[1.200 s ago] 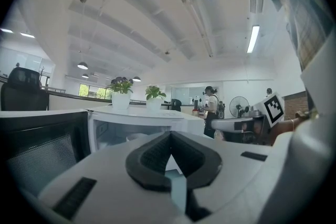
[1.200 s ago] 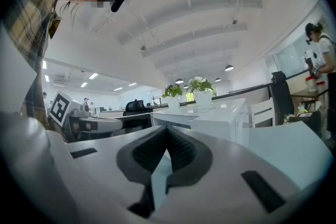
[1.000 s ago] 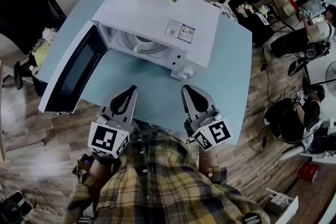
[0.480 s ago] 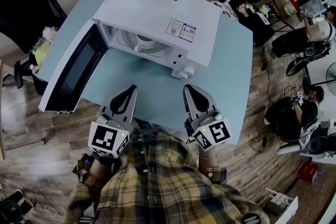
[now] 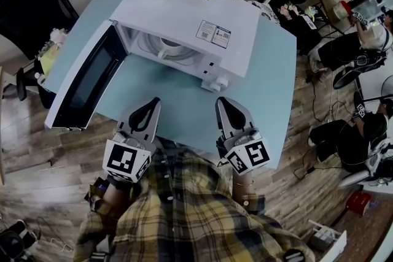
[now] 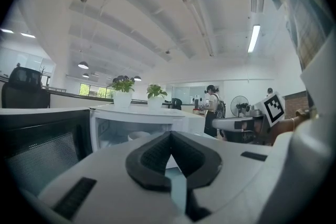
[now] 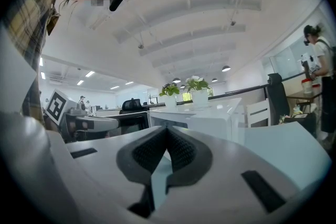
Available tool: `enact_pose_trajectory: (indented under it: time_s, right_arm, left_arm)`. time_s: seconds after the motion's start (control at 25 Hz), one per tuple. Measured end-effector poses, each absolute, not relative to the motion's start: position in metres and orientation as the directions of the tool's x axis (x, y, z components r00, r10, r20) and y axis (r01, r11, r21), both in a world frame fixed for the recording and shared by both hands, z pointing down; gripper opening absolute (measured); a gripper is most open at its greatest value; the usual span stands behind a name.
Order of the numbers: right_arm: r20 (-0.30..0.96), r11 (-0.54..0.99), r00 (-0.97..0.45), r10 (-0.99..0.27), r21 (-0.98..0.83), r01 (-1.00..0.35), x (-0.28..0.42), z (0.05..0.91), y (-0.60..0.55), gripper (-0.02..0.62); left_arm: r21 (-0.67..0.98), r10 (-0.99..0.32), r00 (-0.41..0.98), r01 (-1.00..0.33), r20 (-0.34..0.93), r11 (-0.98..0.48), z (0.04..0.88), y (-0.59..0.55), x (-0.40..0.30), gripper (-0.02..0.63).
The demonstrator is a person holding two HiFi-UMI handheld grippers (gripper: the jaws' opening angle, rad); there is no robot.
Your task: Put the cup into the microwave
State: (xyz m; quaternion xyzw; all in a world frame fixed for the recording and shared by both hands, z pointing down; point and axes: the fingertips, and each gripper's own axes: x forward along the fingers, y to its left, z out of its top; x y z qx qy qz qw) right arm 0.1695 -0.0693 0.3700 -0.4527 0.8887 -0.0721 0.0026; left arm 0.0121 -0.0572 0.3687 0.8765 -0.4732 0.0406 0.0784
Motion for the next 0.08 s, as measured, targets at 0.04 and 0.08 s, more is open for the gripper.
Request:
enact_pose_trajectory:
  time_s: [0.04,0.08]
  right_arm:
    - [0.062,0.580,-0.590,-0.805,-0.131,-0.804,0.1697,0.3707,-0.0692,0.002]
    - [0.064,0.579,-0.590,-0.805,-0.131,-0.804,0.1698,0.3715,-0.0689,0.002]
  left_arm:
    - [0.095,-0.821,0.553,-0.833,0.145,-0.544,0.3693,-0.0573,0.0128,-0.008]
    - [0.092,-0.818,0.557,-0.830,0.145,-0.549,0.3699,-0.0573,0.0135,-0.008]
